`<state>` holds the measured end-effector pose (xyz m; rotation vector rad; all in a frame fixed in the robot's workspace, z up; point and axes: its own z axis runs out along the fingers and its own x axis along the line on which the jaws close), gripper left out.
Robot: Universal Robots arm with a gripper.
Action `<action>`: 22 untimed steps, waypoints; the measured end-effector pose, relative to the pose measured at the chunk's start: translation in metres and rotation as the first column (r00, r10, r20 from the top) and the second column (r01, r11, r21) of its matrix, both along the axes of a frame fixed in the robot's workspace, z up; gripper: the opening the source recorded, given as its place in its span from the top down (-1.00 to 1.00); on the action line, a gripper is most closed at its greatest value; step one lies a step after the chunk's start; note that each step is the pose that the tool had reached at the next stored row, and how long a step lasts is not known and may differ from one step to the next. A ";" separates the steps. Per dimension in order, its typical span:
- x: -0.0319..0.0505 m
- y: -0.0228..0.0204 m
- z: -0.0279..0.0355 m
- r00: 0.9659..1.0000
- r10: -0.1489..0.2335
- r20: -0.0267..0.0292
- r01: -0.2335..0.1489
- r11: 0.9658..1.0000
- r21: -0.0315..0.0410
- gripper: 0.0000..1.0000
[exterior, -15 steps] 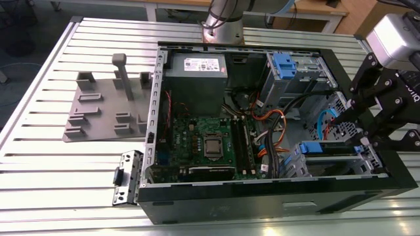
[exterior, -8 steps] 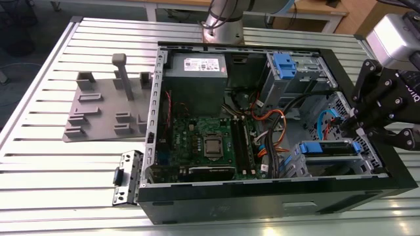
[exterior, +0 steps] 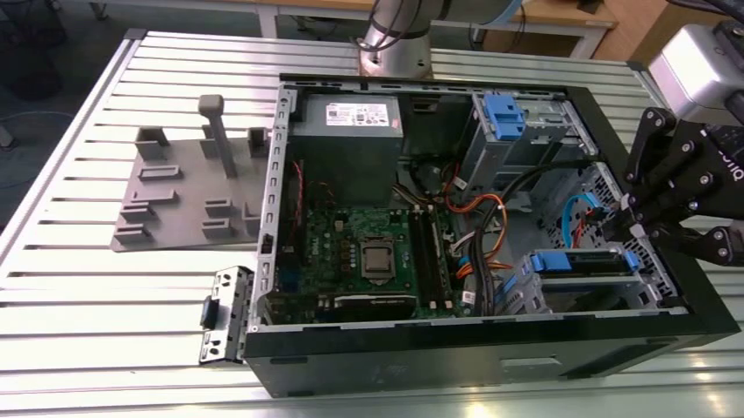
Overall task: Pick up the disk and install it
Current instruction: 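Insert the disk into the insertion slot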
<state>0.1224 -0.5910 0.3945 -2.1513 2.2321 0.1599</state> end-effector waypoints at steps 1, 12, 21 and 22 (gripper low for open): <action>0.0000 0.0000 0.0000 1.000 0.000 0.000 0.000 1.000 0.000 0.80; 0.0157 0.0002 -0.0107 1.000 0.000 0.000 0.000 1.000 -0.001 0.80; 0.0405 0.0002 -0.0272 1.000 0.000 0.000 0.000 1.000 -0.001 0.80; 0.0406 0.0002 -0.0290 1.000 0.000 0.000 0.000 1.000 -0.002 0.80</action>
